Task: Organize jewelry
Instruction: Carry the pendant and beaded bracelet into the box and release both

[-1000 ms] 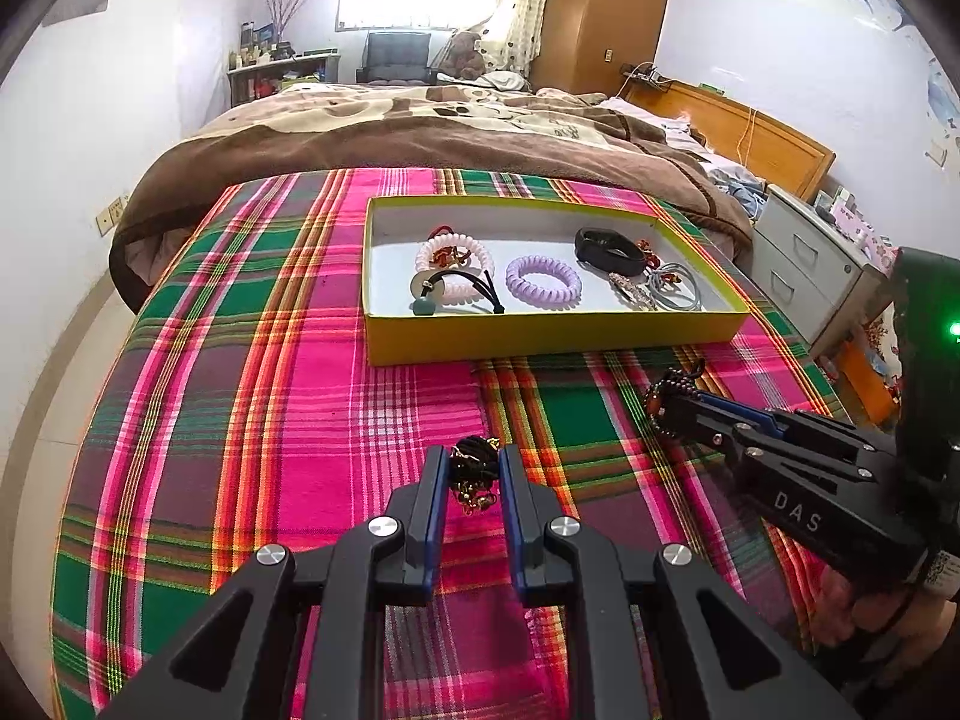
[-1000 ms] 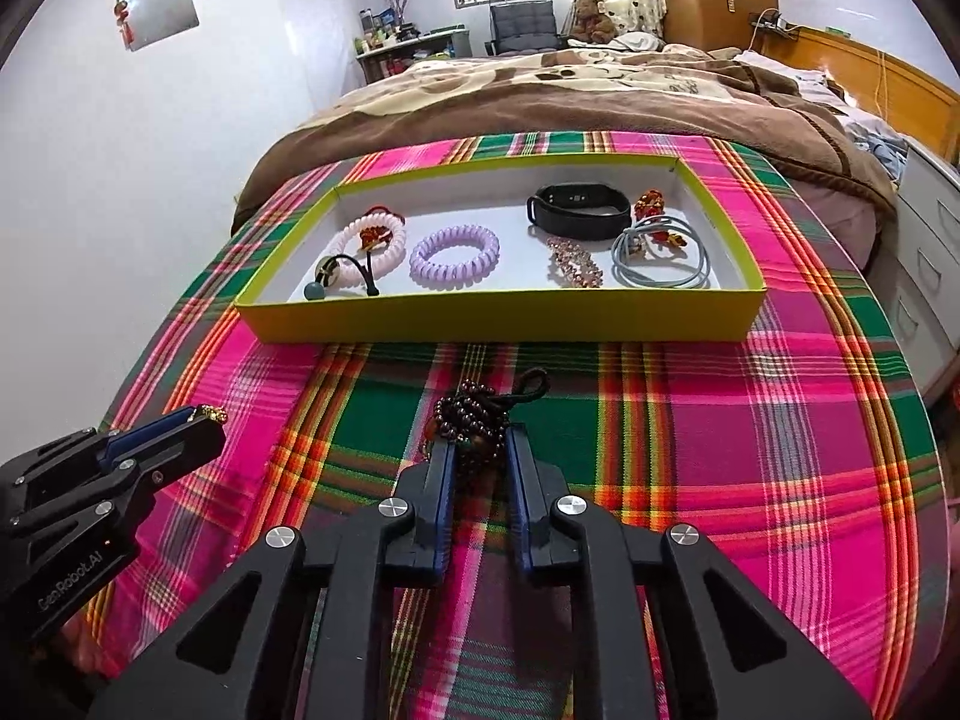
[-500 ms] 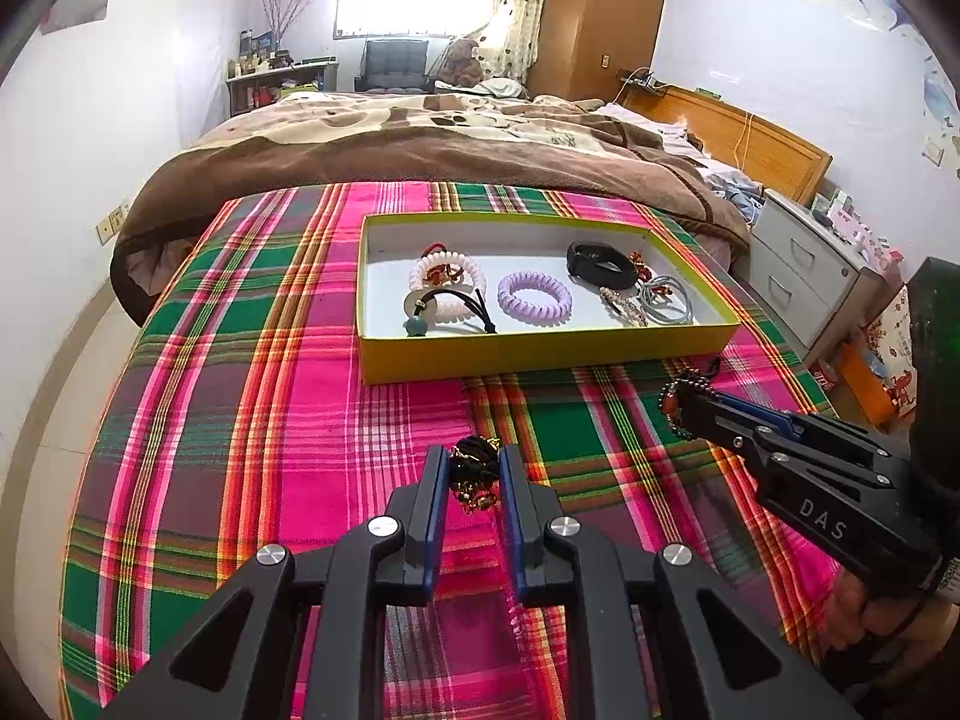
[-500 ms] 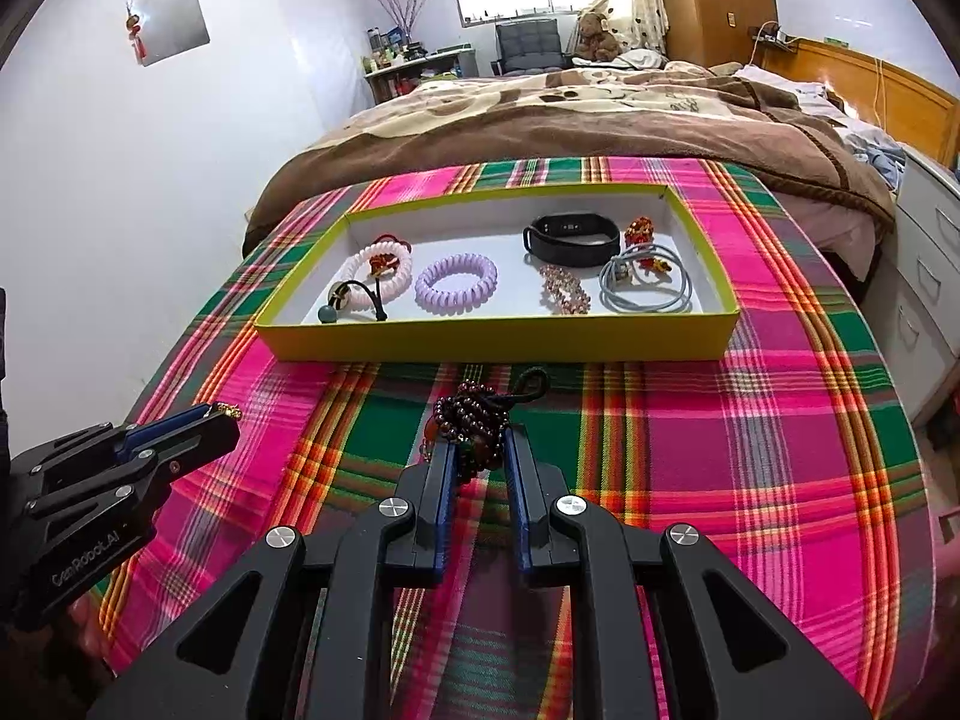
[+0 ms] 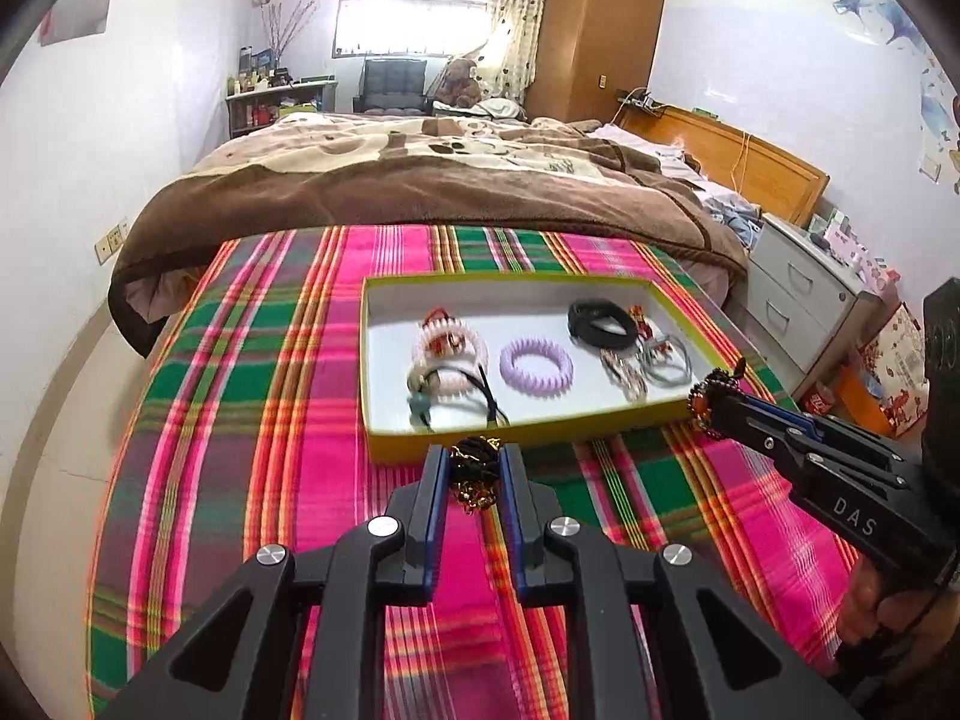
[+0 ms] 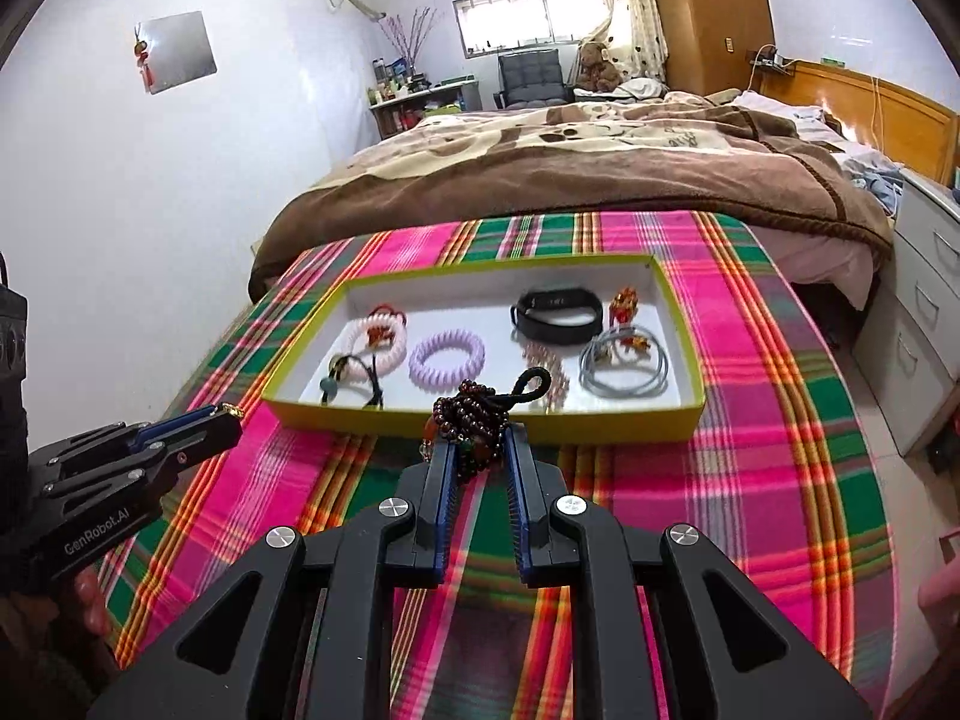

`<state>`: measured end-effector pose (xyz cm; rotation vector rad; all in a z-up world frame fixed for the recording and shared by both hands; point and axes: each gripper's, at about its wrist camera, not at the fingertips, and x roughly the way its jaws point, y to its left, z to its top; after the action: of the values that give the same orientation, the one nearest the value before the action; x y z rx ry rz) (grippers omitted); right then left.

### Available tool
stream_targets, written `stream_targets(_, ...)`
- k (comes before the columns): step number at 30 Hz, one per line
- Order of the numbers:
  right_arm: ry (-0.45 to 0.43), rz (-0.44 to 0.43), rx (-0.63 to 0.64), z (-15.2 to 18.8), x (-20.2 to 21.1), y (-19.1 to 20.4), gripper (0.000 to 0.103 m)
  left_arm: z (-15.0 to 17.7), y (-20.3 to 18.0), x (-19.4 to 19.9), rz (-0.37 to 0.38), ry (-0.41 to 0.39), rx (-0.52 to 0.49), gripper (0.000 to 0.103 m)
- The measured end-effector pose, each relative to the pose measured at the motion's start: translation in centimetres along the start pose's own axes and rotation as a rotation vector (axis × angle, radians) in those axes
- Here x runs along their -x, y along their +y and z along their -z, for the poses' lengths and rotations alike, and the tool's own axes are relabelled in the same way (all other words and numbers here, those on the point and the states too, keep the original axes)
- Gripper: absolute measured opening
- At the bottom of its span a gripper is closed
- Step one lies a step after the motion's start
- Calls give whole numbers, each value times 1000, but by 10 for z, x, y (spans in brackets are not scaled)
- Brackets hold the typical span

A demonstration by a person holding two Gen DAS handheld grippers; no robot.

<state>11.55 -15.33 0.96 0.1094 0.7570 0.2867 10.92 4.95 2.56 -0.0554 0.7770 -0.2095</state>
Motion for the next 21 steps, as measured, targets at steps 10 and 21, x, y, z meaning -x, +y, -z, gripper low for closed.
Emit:
stream_targets(10,6,5,14,-29,-23,-8,16,-41,11,-31,-13,-1,-6,17)
stream_targets(21,72,16,28,-41,-68,-15,16,-62,26,-84,-9,50,26,17)
